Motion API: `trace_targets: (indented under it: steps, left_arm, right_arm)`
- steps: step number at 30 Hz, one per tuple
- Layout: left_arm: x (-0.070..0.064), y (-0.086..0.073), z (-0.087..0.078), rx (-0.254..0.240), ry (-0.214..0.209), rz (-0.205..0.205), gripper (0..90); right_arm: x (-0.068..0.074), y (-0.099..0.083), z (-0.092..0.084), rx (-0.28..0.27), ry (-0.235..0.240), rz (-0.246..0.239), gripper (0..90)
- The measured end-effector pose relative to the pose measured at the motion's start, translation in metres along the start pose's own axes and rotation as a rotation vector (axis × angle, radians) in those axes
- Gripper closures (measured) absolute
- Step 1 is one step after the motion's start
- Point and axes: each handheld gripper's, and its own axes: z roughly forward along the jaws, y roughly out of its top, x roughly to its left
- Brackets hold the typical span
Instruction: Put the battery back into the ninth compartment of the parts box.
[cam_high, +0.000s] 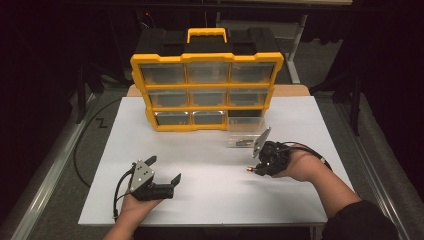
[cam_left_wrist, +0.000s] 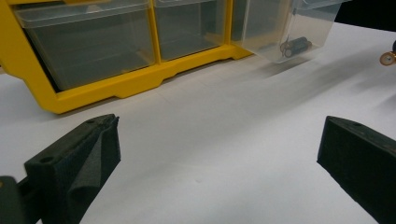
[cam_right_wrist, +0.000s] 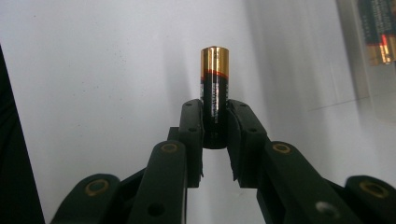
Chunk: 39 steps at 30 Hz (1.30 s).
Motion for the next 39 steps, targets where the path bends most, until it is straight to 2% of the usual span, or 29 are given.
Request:
trace_targets:
  steps: [8,9,19,32,39]
  left_arm:
    - [0.0,0.0,0.0,0.005,-0.001,0.0,0.3]
    - [0.0,0.0,0.0,0.004,-0.001,-0.001,0.3]
    - [0.0,0.0,0.0,0.003,-0.004,-0.002,0.3]
    - [0.001,0.0,0.0,0.004,-0.007,-0.007,0.3]
    - [0.001,0.0,0.0,0.002,-0.011,-0.015,0.3]
  right_arm:
    - [-0.004,0.001,-0.005,-0.002,0.0,-0.006,78.9]
    - [-0.004,0.001,-0.006,0.001,0.005,0.006,78.9]
    - [-0.014,0.001,-0.014,0.001,0.001,0.016,78.9]
    - [-0.019,0.008,-0.02,0.014,0.002,0.002,78.9]
    - [-0.023,0.013,-0.029,0.011,-0.005,0.002,78.9]
